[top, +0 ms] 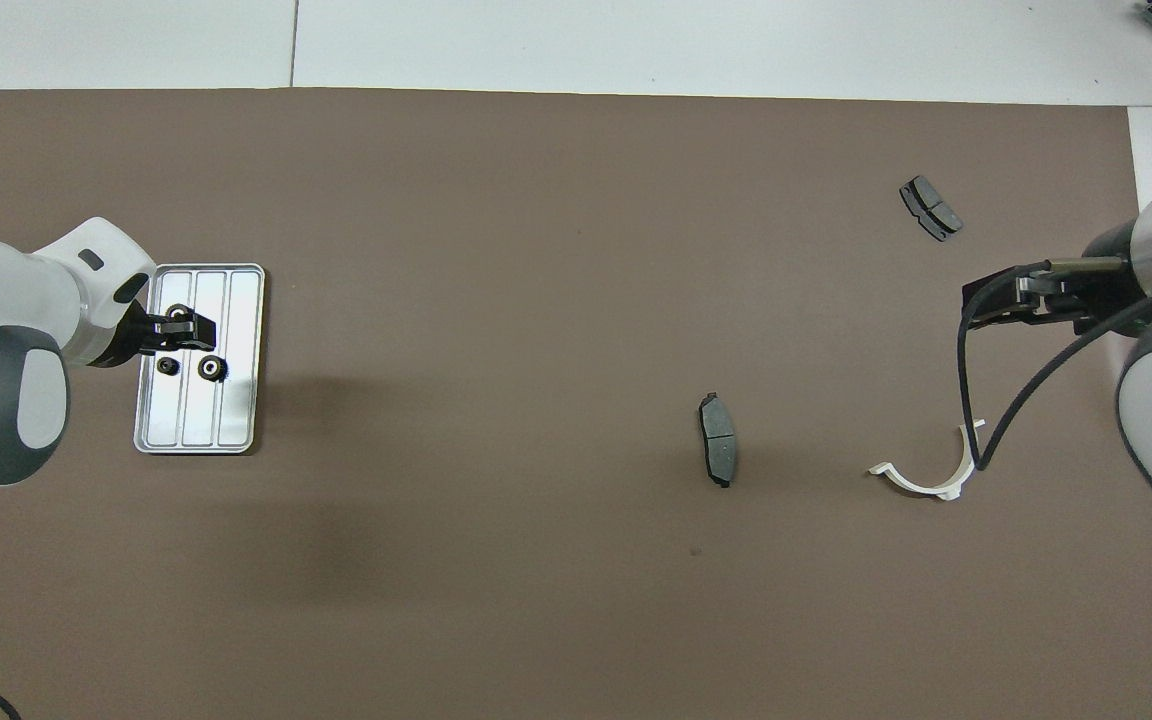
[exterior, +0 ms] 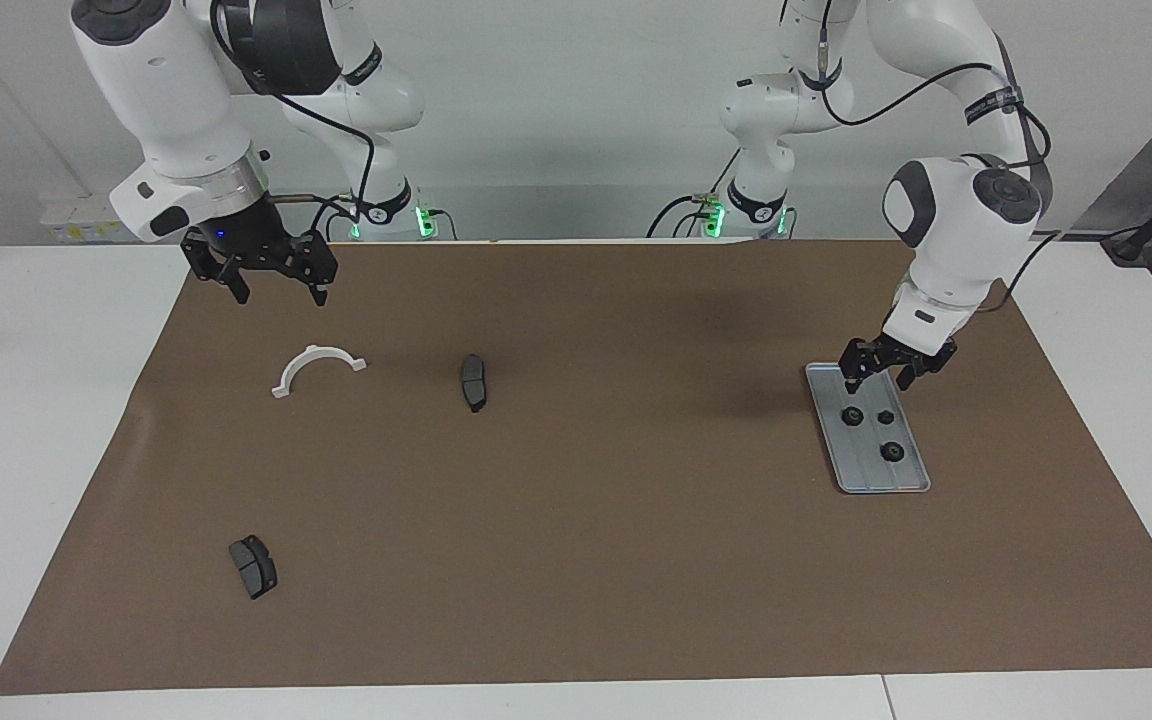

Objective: Place bearing gear from tray to pile
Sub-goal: 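Lower the left gripper onto a black gear in the tray and grasp, then carry the gear with the left gripper to mid-table and release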

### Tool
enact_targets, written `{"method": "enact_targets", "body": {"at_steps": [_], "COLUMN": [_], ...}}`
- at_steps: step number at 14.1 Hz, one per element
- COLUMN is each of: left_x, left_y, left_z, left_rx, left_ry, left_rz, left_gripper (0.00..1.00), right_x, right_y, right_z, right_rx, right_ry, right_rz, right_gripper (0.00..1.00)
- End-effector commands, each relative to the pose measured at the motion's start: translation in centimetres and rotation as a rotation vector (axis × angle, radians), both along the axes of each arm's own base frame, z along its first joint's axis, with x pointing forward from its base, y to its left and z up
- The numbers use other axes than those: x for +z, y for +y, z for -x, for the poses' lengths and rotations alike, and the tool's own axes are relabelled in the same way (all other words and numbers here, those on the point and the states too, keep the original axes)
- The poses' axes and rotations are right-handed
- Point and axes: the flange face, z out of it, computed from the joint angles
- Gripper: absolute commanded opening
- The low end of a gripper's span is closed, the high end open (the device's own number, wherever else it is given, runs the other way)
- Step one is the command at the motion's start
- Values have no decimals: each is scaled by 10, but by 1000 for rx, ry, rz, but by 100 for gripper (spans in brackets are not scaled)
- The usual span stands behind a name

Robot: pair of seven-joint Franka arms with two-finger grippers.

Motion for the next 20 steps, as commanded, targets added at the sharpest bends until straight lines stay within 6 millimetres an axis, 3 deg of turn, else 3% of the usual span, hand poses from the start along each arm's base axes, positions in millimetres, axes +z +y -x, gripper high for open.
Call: {"method": "enact_targets", "body": {"at_steps": [1,12,15,20], "left_x": [-25,-78,-80,-85], "left_y": [4,12,13,13], "left_z": [6,8,8,11], "left_rx": [-9,-25,-23,-22], "left_ry": [-12,1,6,23], "left_rz": [0,2,3,3], "left_gripper": [61,60,56,32], "right_x": [1,2,2,2], "right_y": [-1,-1,-1,0], "right_z": [6,5,5,5], "right_rx": [-3,-5,-5,2], "right_ry": [-5,-14,-14,-18], "right_rz": [-2,-5,-5,-5], "right_gripper": [100,100,100,100]}}
